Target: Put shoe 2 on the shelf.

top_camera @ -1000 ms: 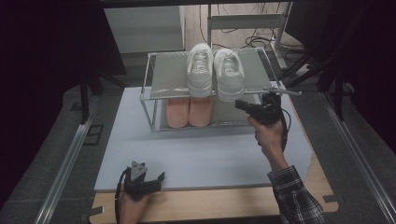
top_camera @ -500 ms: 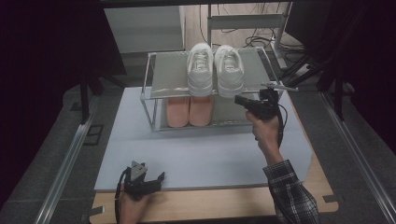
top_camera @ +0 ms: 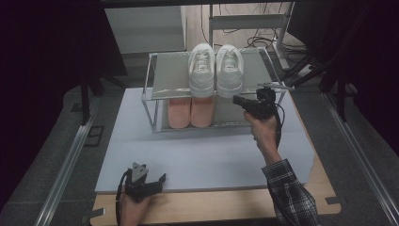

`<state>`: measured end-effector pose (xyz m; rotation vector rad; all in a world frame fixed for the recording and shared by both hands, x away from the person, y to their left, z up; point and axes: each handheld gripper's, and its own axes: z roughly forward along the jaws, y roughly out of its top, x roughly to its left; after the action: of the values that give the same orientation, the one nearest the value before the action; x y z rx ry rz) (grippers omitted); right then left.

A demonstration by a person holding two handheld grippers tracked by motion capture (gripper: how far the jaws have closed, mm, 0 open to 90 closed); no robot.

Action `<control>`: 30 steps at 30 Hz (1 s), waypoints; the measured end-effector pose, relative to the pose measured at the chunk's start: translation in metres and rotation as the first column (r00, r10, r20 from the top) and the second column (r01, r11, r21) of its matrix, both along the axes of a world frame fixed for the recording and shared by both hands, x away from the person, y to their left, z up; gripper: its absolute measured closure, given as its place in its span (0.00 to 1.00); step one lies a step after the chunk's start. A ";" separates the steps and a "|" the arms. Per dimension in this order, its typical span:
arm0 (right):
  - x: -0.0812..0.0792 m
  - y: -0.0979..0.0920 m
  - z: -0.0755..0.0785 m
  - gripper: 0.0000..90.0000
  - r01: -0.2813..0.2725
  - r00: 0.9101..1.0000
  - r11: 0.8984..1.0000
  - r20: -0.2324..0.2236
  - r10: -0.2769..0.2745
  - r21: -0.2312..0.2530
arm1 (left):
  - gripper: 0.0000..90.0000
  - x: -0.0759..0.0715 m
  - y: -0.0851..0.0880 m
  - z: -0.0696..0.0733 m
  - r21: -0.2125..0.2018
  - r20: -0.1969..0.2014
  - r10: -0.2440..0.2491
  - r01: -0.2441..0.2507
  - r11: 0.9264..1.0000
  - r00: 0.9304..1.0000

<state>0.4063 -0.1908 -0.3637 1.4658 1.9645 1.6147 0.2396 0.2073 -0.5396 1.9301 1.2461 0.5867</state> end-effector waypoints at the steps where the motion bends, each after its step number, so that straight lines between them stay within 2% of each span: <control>1: 0.001 -0.001 0.000 0.99 0.008 1.000 1.000 0.001 -0.008 -0.005 | 0.14 0.000 0.000 0.000 0.000 0.000 -0.001 0.001 1.000 1.000; 4: 0.003 -0.001 0.000 0.99 0.017 1.000 1.000 -0.005 -0.017 -0.001 | 0.14 0.000 0.000 0.000 0.000 0.000 0.000 0.000 1.000 1.000; 8: 0.003 0.012 0.000 0.99 -0.004 1.000 1.000 -0.005 0.004 -0.007 | 0.14 0.000 0.000 0.000 0.000 0.000 0.000 0.000 1.000 1.000; 10: 0.003 0.015 0.001 0.99 0.008 1.000 1.000 0.005 -0.008 -0.027 | 0.14 0.000 0.000 0.000 0.000 0.000 0.000 0.000 1.000 1.000; 12: 0.004 0.012 0.000 0.99 -0.007 1.000 1.000 -0.009 0.007 -0.003 | 0.14 0.000 0.000 0.000 0.000 0.000 0.000 0.000 1.000 1.000; 18: 0.003 0.010 0.000 0.99 -0.029 1.000 0.999 -0.010 0.029 0.014 | 0.14 0.000 0.000 0.000 0.000 0.000 0.000 0.000 1.000 1.000; 30: -0.007 0.010 0.000 0.85 -0.068 0.998 0.997 0.008 0.068 -0.029 | 0.14 0.000 0.000 0.000 -0.002 0.001 0.001 -0.001 1.000 1.000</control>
<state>0.3995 -0.1807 -0.3639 1.3935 2.0446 1.6109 0.2395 0.2071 -0.5397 1.9272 1.2463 0.5861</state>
